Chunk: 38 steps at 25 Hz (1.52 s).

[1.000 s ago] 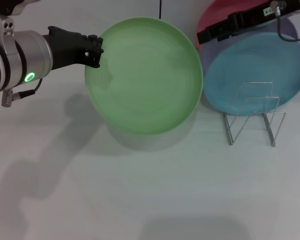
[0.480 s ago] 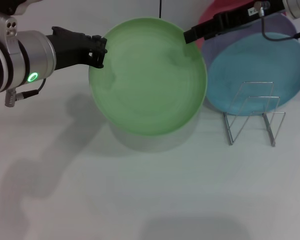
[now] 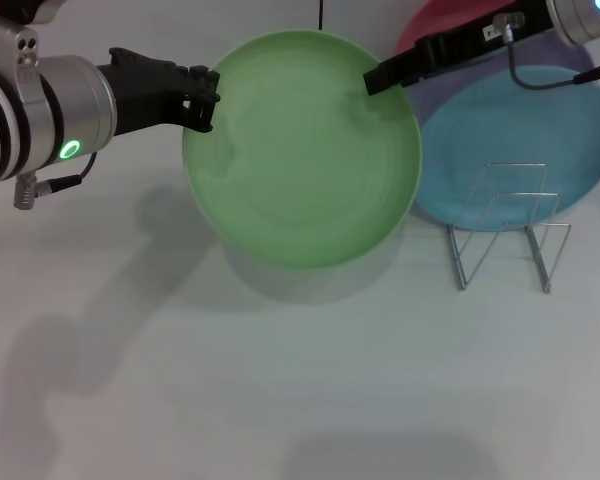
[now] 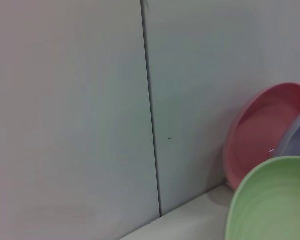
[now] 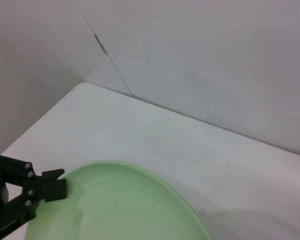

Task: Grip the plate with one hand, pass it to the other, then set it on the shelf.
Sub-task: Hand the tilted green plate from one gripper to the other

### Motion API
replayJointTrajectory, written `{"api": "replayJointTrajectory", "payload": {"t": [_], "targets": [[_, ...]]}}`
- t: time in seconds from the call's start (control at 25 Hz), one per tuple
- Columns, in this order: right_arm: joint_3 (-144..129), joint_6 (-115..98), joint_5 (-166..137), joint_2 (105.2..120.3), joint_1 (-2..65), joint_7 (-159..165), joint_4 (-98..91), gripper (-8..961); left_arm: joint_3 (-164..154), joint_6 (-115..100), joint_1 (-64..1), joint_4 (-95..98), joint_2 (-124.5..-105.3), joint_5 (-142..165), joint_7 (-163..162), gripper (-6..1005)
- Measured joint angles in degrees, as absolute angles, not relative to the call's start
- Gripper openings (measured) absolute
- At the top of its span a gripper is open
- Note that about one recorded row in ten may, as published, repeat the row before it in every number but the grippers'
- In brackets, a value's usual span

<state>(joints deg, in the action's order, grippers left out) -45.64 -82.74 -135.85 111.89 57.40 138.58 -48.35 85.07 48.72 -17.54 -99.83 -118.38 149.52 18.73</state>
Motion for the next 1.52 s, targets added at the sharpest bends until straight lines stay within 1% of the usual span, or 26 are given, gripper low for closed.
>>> {"api": "replayJointTrajectory", "payload": {"t": [0.28, 0.48, 0.6, 0.72, 0.8, 0.84, 0.88, 0.92, 0.96, 1.0, 1.16, 1.36, 1.52], "targets": [[-45.70, -82.62, -136.05, 111.84, 57.96, 138.21, -47.81, 526, 84.99, 48.78, -17.62, -99.66, -118.39, 149.40, 18.72, 44], [-46.34, -81.77, -136.13, 111.91, 58.00, 138.06, -47.80, 445, 84.99, 48.75, -17.62, -99.59, -118.38, 148.89, 18.72, 44], [-47.59, -80.69, -136.14, 112.07, 58.00, 138.06, -47.49, 307, 84.99, 48.54, -17.68, -99.53, -118.37, 148.50, 18.72, 44], [-48.91, -79.94, -136.05, 112.18, 57.99, 137.40, -46.59, 286, 84.99, 48.52, -18.01, -99.46, -118.34, 148.03, 18.72, 45], [-49.17, -79.59, -135.46, 112.74, 57.67, 135.38, -46.87, 256, 84.99, 48.52, -18.18, -99.41, -118.32, 147.85, 18.72, 45], [-49.17, -79.59, -135.46, 112.74, 57.67, 135.38, -46.87, 232, 84.99, 48.52, -18.18, -99.41, -118.32, 147.85, 18.72, 45], [-48.93, -79.32, -135.02, 113.59, 56.83, 133.86, -48.49, 209, 85.02, 48.50, -18.24, -99.34, -118.27, 147.73, 18.72, 45], [-48.87, -79.15, -134.83, 114.11, 56.07, 133.50, -50.04, 186, 85.25, 48.23, -18.40, -99.09, -118.18, 146.01, 18.79, 45], [-48.87, -79.15, -134.83, 114.11, 56.07, 133.50, -50.04, 162, 85.25, 48.13, -18.43, -99.04, -118.17, 145.52, 19.22, 45], [-48.86, -79.02, -134.53, 114.74, 54.84, 133.45, -52.57, 139, 85.25, 48.03, -18.45, -99.00, -118.17, 145.01, 19.85, 46], [-49.02, -79.44, -134.08, 115.33, 53.28, 133.82, -56.32, 137, 84.37, 46.60, -18.19, -99.00, -118.39, 144.56, 21.79, 46], [-49.24, -80.41, -133.85, 115.61, 51.78, 134.55, -58.22, 134, 82.13, 42.67, -17.45, -99.50, -118.41, 144.37, 22.28, 238], [-49.33, -80.56, -134.31, 116.00, 51.23, 134.75, -59.06, 133, 81.95, 41.92, -17.42, -100.00, -118.40, 144.49, 22.45, 324]]}}
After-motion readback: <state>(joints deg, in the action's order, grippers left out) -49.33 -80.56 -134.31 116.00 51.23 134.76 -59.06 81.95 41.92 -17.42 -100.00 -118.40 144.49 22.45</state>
